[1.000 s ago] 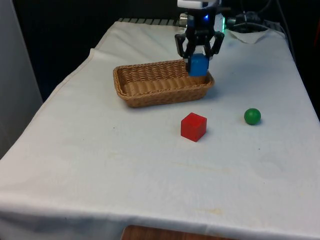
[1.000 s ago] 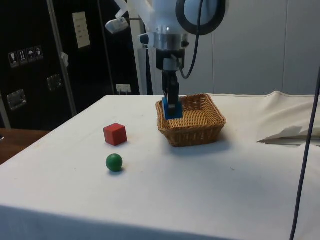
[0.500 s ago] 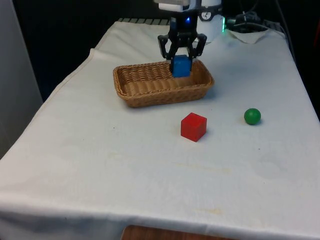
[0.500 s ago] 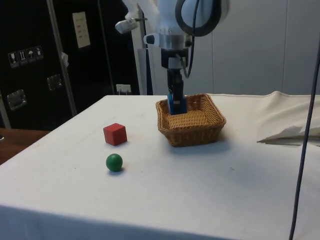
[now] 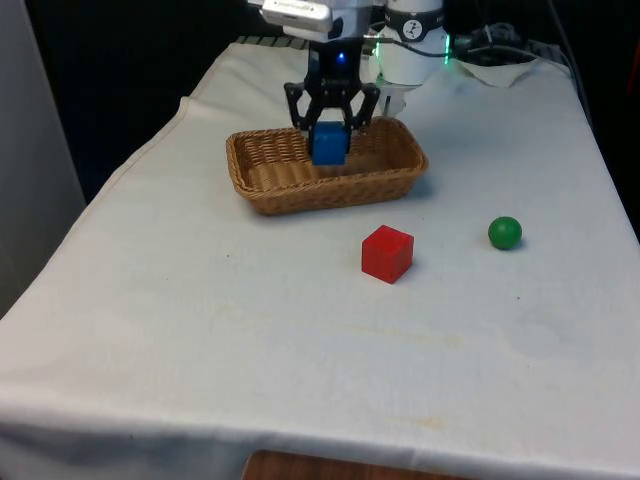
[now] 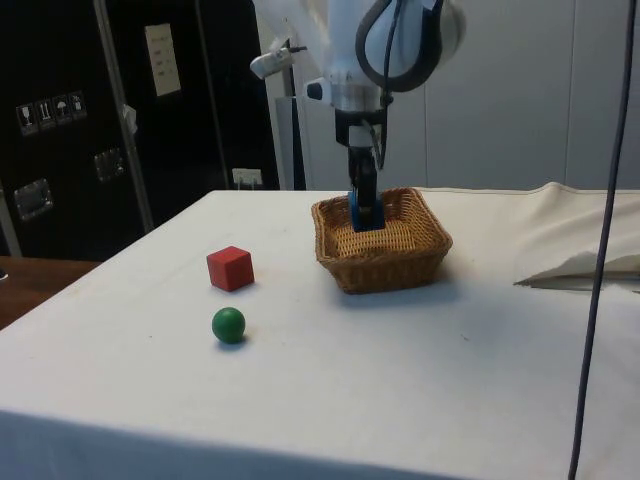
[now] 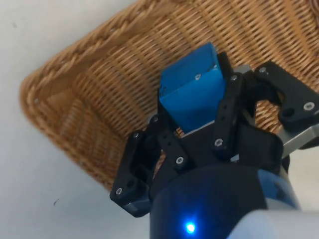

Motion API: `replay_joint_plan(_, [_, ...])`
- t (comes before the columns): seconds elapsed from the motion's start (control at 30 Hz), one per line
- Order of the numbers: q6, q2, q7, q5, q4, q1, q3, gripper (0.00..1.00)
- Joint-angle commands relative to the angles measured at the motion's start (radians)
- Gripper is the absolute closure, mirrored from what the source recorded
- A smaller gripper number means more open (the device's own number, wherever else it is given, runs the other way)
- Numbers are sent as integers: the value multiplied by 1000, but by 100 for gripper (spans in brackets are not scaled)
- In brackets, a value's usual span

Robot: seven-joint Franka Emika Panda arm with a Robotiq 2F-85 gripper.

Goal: Place all non-red objects into the basket.

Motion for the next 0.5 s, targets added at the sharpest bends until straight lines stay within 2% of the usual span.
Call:
replay_joint_plan(0.0, [19, 6, -17, 22, -3, -9, 7, 99])
replay_joint_plan(0.1, [40, 27, -18, 26, 0, -13, 0, 99])
replay_joint_plan(0.13, [31, 30, 0, 4, 2, -2, -13, 99])
replay_joint_plan(0.17, [46, 34, -19, 28, 2, -14, -2, 99])
replay_joint_plan(0.33, [67, 55, -35, 61, 4, -25, 3, 99])
replay_joint_plan(0.4, [67, 60, -45, 77, 5, -25, 2, 99])
replay_joint_plan(0.43, [64, 75, -25, 53, 14, -9, -22, 99])
replay_joint_plan(0.47, [67, 63, -54, 90, 7, -24, 1, 97])
